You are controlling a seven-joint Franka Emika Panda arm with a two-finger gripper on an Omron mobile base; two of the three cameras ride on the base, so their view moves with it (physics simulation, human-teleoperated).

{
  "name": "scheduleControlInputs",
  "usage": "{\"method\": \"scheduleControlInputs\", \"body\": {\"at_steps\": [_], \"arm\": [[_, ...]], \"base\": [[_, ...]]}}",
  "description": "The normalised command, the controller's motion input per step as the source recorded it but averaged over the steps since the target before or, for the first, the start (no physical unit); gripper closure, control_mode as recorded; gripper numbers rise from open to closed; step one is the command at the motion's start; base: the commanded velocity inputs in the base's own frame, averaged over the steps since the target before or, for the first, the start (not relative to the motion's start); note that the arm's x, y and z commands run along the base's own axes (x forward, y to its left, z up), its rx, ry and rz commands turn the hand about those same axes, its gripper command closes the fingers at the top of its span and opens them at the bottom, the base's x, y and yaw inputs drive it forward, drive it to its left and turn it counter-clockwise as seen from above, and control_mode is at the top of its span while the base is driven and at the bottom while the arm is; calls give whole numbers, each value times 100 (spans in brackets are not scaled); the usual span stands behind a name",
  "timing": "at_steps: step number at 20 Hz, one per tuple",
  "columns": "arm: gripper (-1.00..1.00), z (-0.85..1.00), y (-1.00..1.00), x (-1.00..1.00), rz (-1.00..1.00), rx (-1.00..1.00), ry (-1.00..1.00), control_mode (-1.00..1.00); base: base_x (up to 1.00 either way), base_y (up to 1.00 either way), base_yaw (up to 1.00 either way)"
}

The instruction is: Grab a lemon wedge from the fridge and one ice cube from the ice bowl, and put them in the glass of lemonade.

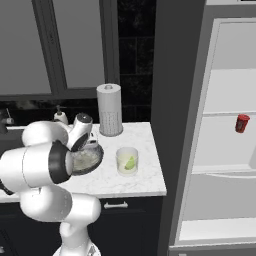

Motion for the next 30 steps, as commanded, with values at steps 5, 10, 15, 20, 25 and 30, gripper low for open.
{"method": "scheduleControlInputs", "body": {"at_steps": [5,10,15,20,25,30], "arm": [[100,14,-1,-27,0,6,-12,-100],[100,42,-7,-10,-2,-2,-2,-100],[100,98,-42,-1,-5,-20,12,-100],[100,73,-39,21,-6,-31,29,-100],[100,4,-66,-7,-9,-12,11,-100],[100,-19,-100,-24,-8,6,-7,-100]], "base": [[0,0,0],[0,0,0],[0,0,0],[0,0,0],[0,0,0],[0,0,0]]}}
